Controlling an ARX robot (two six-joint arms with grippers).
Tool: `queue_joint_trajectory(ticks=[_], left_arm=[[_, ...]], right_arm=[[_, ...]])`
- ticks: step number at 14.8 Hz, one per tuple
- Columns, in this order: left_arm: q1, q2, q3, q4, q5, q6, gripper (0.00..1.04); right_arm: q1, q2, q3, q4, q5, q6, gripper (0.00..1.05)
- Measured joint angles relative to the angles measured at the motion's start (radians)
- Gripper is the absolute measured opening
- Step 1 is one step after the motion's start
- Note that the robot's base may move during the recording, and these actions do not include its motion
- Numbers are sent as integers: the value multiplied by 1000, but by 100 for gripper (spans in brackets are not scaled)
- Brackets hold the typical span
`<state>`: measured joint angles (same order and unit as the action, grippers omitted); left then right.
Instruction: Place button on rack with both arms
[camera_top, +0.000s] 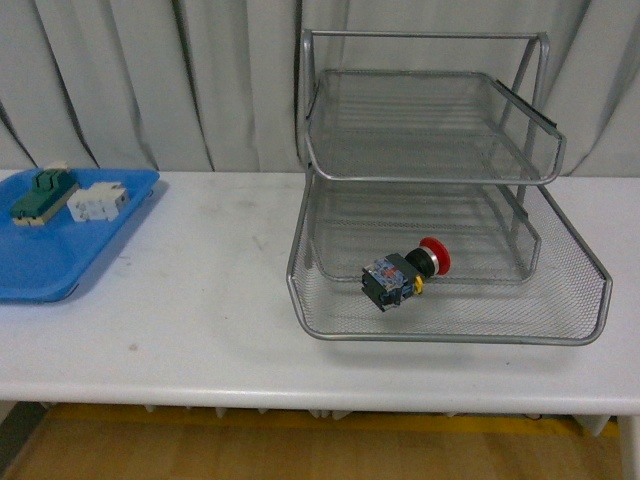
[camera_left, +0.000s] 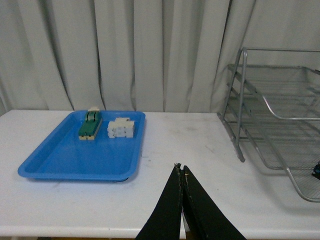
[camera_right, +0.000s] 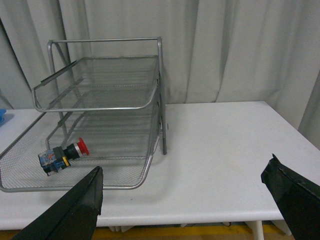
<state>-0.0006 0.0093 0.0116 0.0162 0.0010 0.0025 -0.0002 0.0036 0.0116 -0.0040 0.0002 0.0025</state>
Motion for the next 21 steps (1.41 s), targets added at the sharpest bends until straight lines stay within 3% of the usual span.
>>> queue_joint_trajectory(ticks=[3,6,7,8,11,12,14,17,18,20,21], left_arm=[[0,-1,-2,-15,-2,-2,6],[0,-1,-2,-20,-2,-2,44],[0,-1,-2,-19,-2,-2,55],[0,-1,-2,-19,-3,-2,67],[0,-1,-2,-19,-2,-2,100],[0,-1,-2,-20,-1,-2,97],[0,-1,-2,-20,-2,-2,98],[0,-1,-2,-20,-1,-2,98],[0,-1,-2,-20,-1,-2,98],[0,-1,-2,-20,-2,-2,98],[0,-1,-2,-20,-1,-2,98]], right_arm=[[0,0,0,0,0,0,98],[-11,11,10,-42,-20,-10,98],[-71,171,70,-135,-176,-76,98],[-76,365,98,-49,-240,-94,98],[6,848,172,217,-262,-17,98],[37,989,204,280,-262,31,98],[126,1294,294,388,-239,153,74],[182,1432,352,421,-229,216,60],[219,1510,385,446,-203,246,50],[313,1694,475,509,-145,305,23],[365,1810,553,568,-64,305,1]])
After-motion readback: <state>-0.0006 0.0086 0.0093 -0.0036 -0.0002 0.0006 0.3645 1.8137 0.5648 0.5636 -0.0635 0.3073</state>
